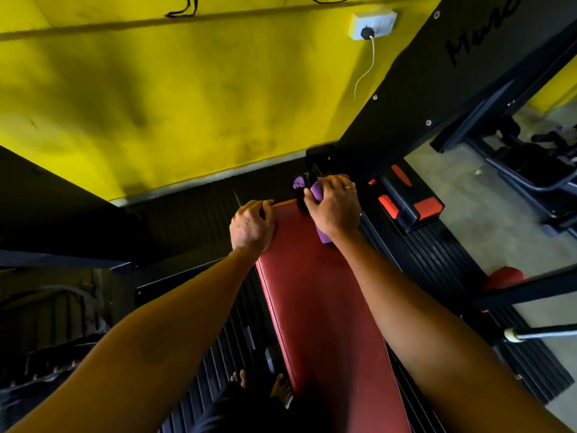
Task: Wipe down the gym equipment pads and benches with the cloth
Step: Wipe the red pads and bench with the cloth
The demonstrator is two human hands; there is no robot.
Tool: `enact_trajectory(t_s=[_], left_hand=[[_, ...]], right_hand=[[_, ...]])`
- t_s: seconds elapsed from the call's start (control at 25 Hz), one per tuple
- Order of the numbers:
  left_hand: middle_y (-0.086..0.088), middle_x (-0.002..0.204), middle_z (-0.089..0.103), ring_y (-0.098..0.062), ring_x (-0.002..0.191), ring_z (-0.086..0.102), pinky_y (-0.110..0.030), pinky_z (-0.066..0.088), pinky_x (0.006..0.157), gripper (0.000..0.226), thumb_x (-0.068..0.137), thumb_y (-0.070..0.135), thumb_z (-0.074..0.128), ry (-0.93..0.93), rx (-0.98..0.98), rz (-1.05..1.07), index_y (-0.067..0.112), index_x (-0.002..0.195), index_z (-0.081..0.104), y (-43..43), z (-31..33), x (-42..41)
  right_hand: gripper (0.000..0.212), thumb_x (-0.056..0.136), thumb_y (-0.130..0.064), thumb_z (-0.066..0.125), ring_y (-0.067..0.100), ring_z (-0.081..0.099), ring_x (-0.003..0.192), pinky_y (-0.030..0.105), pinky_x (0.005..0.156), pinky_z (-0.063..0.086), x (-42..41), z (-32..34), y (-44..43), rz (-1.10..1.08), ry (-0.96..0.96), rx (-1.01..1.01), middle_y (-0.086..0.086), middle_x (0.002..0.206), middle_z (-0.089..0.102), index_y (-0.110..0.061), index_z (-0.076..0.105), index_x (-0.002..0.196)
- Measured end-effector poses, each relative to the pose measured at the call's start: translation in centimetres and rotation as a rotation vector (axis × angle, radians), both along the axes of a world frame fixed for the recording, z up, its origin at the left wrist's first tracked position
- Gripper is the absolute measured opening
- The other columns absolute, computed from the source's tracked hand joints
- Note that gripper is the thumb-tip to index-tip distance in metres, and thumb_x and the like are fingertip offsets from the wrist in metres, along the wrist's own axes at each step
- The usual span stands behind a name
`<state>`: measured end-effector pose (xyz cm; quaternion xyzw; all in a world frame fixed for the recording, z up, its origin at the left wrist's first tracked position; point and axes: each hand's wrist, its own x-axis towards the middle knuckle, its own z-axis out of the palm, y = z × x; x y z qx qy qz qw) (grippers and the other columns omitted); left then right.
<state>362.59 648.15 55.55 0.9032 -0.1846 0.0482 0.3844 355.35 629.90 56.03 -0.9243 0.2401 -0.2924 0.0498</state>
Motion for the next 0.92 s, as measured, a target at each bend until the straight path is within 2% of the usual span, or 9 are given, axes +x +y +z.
enact_trajectory(t_s=[0.12, 0.24, 0.4, 0.48, 0.56, 0.68, 0.8, 0.92], left_hand=[[0.000, 0.096, 0.074, -0.031, 0.084, 0.069, -0.035, 0.048, 0.065, 0.031, 0.100, 0.035, 0.051, -0.018, 0.020, 0.023, 0.023, 0.095, 0.079, 0.0, -0.4, 0.2], [-0.010, 0.087, 0.070, -0.036, 0.076, 0.065, -0.033, 0.037, 0.058, 0.034, 0.101, 0.031, 0.052, 0.015, 0.021, 0.016, 0.012, 0.078, 0.068, 0.1, -0.4, 0.2], [-0.009, 0.095, 0.070, -0.035, 0.082, 0.066, -0.032, 0.037, 0.063, 0.034, 0.103, 0.029, 0.049, 0.004, 0.023, -0.010, 0.010, 0.087, 0.072, 0.2, -0.4, 0.1], [-0.005, 0.101, 0.072, -0.031, 0.087, 0.068, -0.033, 0.045, 0.067, 0.034, 0.104, 0.032, 0.049, -0.037, 0.020, -0.015, 0.017, 0.099, 0.078, 0.0, -0.3, 0.0], [-0.004, 0.101, 0.072, -0.029, 0.088, 0.068, -0.035, 0.049, 0.070, 0.033, 0.104, 0.032, 0.048, -0.029, 0.020, -0.035, 0.021, 0.104, 0.079, 0.0, -0.2, 0.1], [-0.006, 0.100, 0.070, -0.032, 0.091, 0.066, -0.039, 0.050, 0.072, 0.032, 0.104, 0.031, 0.046, -0.031, 0.087, -0.072, 0.022, 0.106, 0.077, 0.1, -0.3, 0.3], [-0.010, 0.096, 0.067, -0.038, 0.089, 0.063, -0.043, 0.048, 0.066, 0.037, 0.104, 0.032, 0.042, -0.040, 0.167, -0.103, 0.013, 0.093, 0.071, 0.2, -0.3, 0.4], [-0.014, 0.090, 0.062, -0.039, 0.083, 0.060, -0.039, 0.036, 0.059, 0.040, 0.106, 0.031, 0.041, -0.070, 0.167, -0.118, 0.005, 0.083, 0.061, 0.5, -0.6, 0.5]], right_hand=[[0.051, 0.091, -0.050, 0.053, 0.041, 0.057, 0.121, 0.058, 0.113, 0.036, 1.9, 0.2, 4.0, -0.117, 0.083, 0.043, 0.018, 0.117, 0.068, -0.006, 0.074, 0.105], [0.051, 0.096, -0.048, 0.052, 0.040, 0.049, 0.136, 0.058, 0.117, 0.032, 0.7, -0.5, 7.7, 0.043, 0.004, 0.061, 0.018, 0.134, 0.063, -0.007, 0.070, 0.120], [0.060, 0.098, -0.053, 0.053, 0.036, 0.023, 0.154, 0.058, 0.124, 0.019, -6.6, -3.7, 7.5, 0.146, 0.040, 0.000, 0.010, 0.161, 0.039, -0.020, 0.052, 0.148], [0.064, 0.097, -0.056, 0.053, 0.038, 0.019, 0.155, 0.058, 0.124, 0.017, -8.3, -4.5, 5.9, 0.081, 0.084, 0.003, 0.012, 0.164, 0.033, -0.023, 0.048, 0.152], [0.066, 0.097, -0.057, 0.050, 0.041, 0.020, 0.154, 0.060, 0.123, 0.019, -6.7, -3.9, 4.7, -0.066, 0.082, 0.102, 0.014, 0.164, 0.031, -0.023, 0.046, 0.153], [0.061, 0.095, -0.055, 0.050, 0.046, 0.028, 0.149, 0.064, 0.117, 0.027, -1.9, -1.7, 5.0, -0.219, 0.031, 0.225, 0.017, 0.158, 0.042, -0.016, 0.059, 0.142], [0.056, 0.094, -0.052, 0.053, 0.042, 0.033, 0.148, 0.060, 0.121, 0.021, 0.3, -1.1, 7.6, -0.096, 0.042, 0.120, 0.016, 0.152, 0.051, -0.012, 0.067, 0.130], [0.062, 0.095, -0.054, 0.052, 0.036, 0.024, 0.154, 0.057, 0.125, 0.015, -3.0, -2.2, 9.8, 0.000, 0.057, 0.103, 0.011, 0.160, 0.041, -0.016, 0.057, 0.144]])
